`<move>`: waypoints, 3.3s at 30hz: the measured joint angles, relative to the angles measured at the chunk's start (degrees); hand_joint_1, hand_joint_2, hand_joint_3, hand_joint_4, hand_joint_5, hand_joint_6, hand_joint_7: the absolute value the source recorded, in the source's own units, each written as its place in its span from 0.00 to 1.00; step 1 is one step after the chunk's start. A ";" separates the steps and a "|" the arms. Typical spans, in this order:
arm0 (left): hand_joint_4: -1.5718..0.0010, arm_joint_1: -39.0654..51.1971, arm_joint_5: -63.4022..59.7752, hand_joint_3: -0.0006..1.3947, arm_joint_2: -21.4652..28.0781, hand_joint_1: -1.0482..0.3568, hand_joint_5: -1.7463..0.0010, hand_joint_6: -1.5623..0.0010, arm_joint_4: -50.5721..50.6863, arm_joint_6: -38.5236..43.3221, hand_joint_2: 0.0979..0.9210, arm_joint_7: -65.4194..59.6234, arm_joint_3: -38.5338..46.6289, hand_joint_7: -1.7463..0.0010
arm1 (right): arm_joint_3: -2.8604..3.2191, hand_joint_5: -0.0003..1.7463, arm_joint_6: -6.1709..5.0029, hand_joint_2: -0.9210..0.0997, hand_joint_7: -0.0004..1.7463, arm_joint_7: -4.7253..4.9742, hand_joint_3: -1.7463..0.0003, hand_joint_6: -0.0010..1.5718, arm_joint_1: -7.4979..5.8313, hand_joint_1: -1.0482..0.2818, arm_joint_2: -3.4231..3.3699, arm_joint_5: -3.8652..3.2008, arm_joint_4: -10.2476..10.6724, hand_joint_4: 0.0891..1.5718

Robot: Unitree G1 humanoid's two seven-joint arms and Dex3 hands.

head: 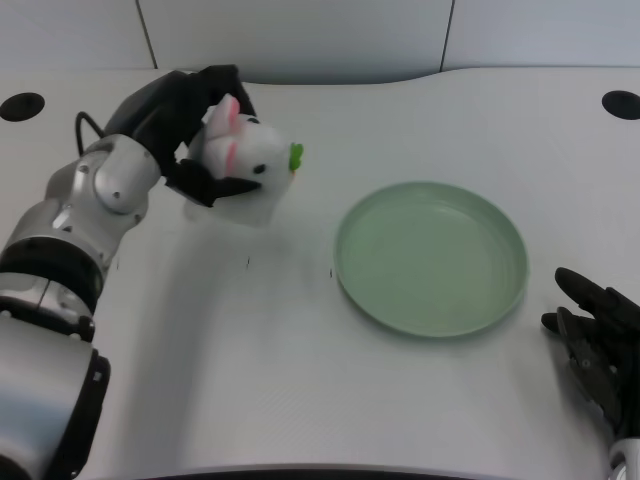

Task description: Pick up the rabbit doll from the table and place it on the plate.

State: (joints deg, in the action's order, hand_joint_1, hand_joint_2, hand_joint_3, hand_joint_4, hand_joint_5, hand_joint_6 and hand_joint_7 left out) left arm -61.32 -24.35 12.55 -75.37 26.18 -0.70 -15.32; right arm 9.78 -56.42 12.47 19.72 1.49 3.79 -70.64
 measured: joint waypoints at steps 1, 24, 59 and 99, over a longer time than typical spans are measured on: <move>0.44 -0.29 0.04 0.80 -0.93 0.57 0.00 0.55 0.23 0.25 0.23 0.00 0.00 0.00 | 0.00 0.45 0.20 0.00 0.01 -0.01 0.81 0.57 0.08 0.57 -0.01 -0.05 0.00 0.42; 0.33 -9.42 -7.96 0.75 -16.32 0.59 0.00 0.42 -0.65 -5.76 0.29 1.29 -9.33 0.00 | -1.40 0.43 0.75 0.00 0.01 1.26 0.83 0.58 0.12 0.55 -2.38 0.99 -0.14 0.41; 1.00 -10.00 -14.28 0.01 -19.57 0.17 0.71 1.00 -1.96 -7.78 0.95 3.57 -15.94 0.67 | 0.53 0.54 -0.04 0.00 0.00 -7.85 0.82 0.55 -0.12 0.54 -2.81 -2.47 0.02 0.34; 0.92 4.17 0.01 0.04 -0.21 0.23 0.68 0.82 1.85 9.36 1.00 6.84 -1.42 0.92 | 1.29 0.50 0.95 0.00 0.01 -4.34 0.82 0.58 0.79 0.57 -2.15 -2.51 -0.71 0.40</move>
State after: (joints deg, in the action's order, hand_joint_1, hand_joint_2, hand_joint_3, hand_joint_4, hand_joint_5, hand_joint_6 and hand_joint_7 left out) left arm -57.15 -24.34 12.33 -73.52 35.55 6.14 -16.73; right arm 11.07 -55.47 8.13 20.50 -0.66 1.28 -71.35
